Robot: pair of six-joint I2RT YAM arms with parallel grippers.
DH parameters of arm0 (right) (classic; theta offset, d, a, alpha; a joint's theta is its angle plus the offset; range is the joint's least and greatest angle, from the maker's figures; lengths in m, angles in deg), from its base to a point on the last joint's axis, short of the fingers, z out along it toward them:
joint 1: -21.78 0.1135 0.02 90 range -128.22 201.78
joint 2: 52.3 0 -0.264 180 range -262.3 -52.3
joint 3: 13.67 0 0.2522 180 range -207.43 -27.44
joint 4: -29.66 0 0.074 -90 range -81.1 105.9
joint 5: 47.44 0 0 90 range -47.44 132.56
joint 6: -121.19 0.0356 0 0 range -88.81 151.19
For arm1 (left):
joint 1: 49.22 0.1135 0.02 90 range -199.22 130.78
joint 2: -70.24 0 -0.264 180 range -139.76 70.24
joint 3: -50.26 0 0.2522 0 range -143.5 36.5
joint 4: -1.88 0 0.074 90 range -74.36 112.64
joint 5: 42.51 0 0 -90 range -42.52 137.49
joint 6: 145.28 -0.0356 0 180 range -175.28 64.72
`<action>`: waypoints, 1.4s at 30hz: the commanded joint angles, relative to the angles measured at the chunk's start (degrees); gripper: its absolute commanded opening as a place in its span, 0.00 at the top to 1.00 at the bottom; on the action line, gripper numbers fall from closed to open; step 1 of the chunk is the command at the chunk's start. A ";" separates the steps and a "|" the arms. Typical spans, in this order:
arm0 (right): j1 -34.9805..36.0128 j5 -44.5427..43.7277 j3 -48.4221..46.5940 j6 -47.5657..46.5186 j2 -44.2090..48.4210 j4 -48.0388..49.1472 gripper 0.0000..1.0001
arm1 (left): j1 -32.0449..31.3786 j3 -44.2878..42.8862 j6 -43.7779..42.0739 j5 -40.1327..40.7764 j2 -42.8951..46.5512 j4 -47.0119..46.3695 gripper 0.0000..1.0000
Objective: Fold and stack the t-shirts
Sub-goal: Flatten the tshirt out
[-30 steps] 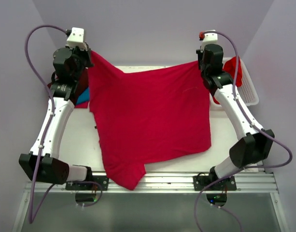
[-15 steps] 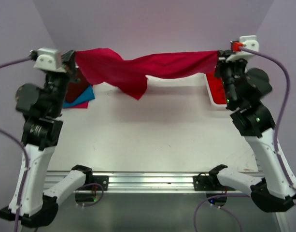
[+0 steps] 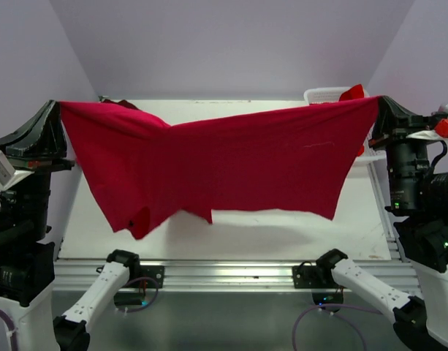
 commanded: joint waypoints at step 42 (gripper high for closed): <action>-18.48 -6.04 -14.06 8.86 -80.25 8.38 1.00 | 8.67 6.57 4.40 3.75 -74.46 -28.14 1.00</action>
